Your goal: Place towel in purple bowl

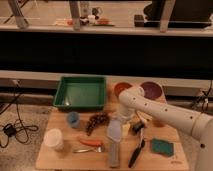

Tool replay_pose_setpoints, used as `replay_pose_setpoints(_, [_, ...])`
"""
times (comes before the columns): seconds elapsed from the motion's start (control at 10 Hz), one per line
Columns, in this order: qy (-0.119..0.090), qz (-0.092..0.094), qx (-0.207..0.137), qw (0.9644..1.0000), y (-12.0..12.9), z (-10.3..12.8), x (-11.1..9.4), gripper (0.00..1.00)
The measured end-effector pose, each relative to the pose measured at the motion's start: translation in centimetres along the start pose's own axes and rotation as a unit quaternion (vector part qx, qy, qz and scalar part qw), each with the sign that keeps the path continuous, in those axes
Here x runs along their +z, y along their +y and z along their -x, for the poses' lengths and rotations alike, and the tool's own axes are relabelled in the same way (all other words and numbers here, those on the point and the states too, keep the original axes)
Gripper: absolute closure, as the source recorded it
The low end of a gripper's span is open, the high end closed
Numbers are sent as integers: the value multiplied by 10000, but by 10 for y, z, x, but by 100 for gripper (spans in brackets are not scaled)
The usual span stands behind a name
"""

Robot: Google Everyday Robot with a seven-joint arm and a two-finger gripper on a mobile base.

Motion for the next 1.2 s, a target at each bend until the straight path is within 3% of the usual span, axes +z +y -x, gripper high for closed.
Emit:
replay_pose_setpoints(0.2, [-144, -129, -100, 9998, 2, -1, -2, 25])
replay_pose_setpoints(0.6, [-190, -191, -127, 9996, 0, 0, -3, 65])
replay_pose_setpoints(1.0, [-145, -143, -168, 9997, -2, 0, -1, 69])
replay_pose_setpoints(1.2, [-116, -97, -152, 9998, -1, 0, -1, 63])
